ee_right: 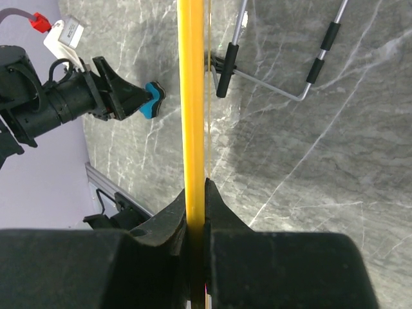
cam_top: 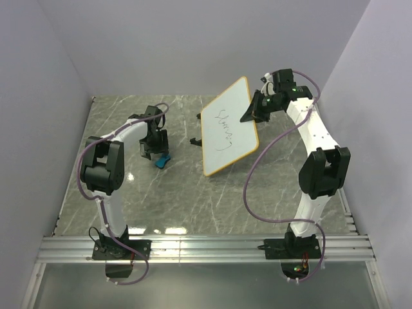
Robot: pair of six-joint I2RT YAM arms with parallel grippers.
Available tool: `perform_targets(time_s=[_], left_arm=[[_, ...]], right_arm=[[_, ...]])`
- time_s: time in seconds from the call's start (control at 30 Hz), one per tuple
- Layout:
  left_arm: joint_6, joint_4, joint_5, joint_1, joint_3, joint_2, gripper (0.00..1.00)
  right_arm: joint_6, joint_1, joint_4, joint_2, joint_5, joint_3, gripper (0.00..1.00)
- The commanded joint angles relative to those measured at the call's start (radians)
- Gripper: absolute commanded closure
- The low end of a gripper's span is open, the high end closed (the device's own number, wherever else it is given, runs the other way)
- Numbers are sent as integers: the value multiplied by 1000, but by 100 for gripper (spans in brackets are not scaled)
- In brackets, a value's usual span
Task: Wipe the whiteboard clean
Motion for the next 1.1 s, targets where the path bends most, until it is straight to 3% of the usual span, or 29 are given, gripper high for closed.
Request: perform_targets(time_s=[0.0,0.33,0.73,1.07], left_arm=[[-20,-55,17,-10,12,-7,29],[-9,-67,58,-13,75,-70,24],[31,-33,71,-94,10,-84,25],[8,-47,-187,-126,49,-24,25]], right_arm=[[-20,-4,27,-73,-14,5,100],[-23,-4,23,-73,-15,0,100],[-31,-4,19,-88,-6,-23,100],[-52,-4,28,-157,6,-130,100]])
